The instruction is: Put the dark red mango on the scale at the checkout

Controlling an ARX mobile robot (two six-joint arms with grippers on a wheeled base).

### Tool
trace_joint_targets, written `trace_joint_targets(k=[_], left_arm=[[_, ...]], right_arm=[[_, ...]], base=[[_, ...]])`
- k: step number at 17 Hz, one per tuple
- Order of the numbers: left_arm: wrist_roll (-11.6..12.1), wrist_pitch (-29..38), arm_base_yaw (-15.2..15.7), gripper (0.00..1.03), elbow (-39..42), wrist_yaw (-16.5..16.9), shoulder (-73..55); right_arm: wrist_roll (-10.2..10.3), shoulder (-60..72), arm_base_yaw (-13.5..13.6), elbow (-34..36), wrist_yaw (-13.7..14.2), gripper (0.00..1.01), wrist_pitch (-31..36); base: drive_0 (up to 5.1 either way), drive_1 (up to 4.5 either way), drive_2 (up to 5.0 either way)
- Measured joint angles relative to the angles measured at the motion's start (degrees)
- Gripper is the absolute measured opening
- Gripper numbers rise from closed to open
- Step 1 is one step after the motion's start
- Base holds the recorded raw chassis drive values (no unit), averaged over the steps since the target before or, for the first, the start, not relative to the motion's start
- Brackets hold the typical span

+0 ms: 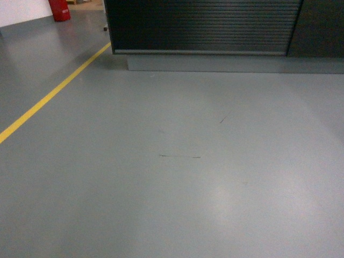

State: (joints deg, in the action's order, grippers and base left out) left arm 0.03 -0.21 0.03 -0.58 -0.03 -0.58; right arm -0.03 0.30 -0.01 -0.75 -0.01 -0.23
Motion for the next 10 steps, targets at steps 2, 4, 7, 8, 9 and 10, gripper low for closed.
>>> trace_joint_targets(k=[2, 4, 7, 8, 9, 10], left_arm=[[0.00, 0.00, 0.00, 0.98, 0.00, 0.00, 0.00], [0.00, 0.00, 0.00, 0.98, 0.00, 0.00, 0.00], [0.00, 0.00, 0.00, 0.98, 0.00, 0.00, 0.00], [0.00, 0.00, 0.00, 0.98, 0.00, 0.00, 0.00], [0.00, 0.00, 0.00, 0.98, 0.00, 0.00, 0.00], [0.00, 0.00, 0.00, 0.98, 0.00, 0.00, 0.00]], right_arm=[[0.00, 0.00, 0.00, 0.00, 0.00, 0.98, 0.02], [0.00, 0.00, 0.00, 0.00, 0.00, 0.98, 0.02], [0.00, 0.00, 0.00, 0.00, 0.00, 0.98, 0.02], [0.00, 0.00, 0.00, 0.00, 0.00, 0.98, 0.02], [0.00, 0.00, 0.00, 0.00, 0.00, 0.98, 0.02], [0.00, 0.00, 0.00, 0.00, 0.00, 0.98, 0.02]], base=[[0.0, 0.00, 0.0], [0.0, 0.00, 0.0], [0.0, 0.00, 0.0], [0.0, 0.00, 0.0], [0.0, 0.00, 0.0], [0.0, 0.00, 0.0]])
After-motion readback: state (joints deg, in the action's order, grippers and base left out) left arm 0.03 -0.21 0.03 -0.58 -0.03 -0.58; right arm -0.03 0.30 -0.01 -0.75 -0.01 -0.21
